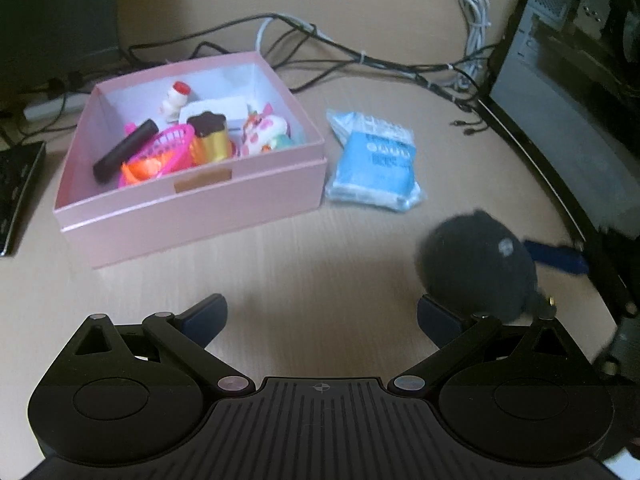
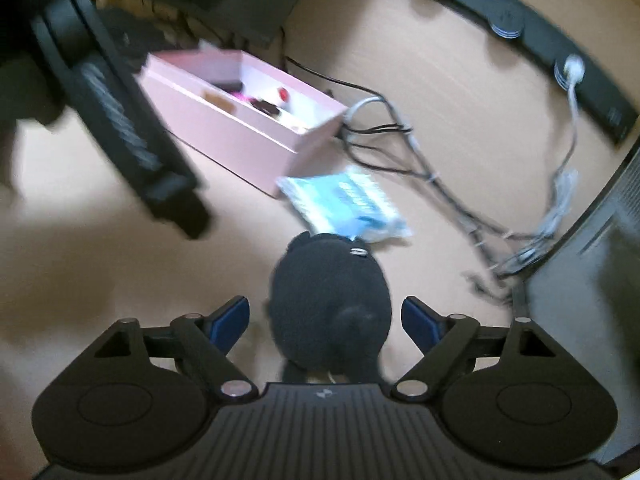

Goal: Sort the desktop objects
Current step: 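Grasp the black plush toy with the right gripper and lift it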

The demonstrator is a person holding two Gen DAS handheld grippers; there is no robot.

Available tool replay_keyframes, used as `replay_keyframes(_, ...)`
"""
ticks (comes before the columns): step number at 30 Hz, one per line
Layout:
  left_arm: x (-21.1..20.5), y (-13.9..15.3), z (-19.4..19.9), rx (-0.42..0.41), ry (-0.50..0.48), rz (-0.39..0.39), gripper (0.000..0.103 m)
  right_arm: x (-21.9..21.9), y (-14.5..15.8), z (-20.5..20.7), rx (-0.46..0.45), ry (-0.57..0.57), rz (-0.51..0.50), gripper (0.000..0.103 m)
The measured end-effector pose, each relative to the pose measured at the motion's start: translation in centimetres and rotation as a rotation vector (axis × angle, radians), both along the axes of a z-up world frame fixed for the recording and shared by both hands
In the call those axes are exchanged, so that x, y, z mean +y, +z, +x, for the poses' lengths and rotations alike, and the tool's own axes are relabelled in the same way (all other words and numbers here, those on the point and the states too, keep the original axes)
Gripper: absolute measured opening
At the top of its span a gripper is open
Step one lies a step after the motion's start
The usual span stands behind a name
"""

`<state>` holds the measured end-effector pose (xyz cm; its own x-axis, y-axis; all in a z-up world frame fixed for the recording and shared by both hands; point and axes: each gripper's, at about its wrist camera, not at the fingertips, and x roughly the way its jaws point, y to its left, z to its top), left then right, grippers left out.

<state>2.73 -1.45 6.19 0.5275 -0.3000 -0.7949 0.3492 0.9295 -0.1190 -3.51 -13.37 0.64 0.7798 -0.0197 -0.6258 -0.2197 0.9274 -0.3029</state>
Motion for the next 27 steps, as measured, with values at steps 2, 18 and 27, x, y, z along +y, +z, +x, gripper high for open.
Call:
replay_keyframes(2, -0.1, 0.0, 0.1, 0.000, 0.011, 0.001, 0.103, -1.3, 0.9, -0.2, 0.026, -0.013, 0.162, 0.088)
replay_keyframes(18, -0.9, -1.3, -2.3, -0.069, 0.186, 0.023, 0.103, -7.9, 1.4, -1.5, 0.033, -0.146, 0.399, 0.103)
replay_keyframes(27, -2.7, -2.4, -3.9, -0.021, 0.179, 0.062, 0.103, -9.5, -1.5, -4.0, 0.030, -0.179, 0.521, 0.103)
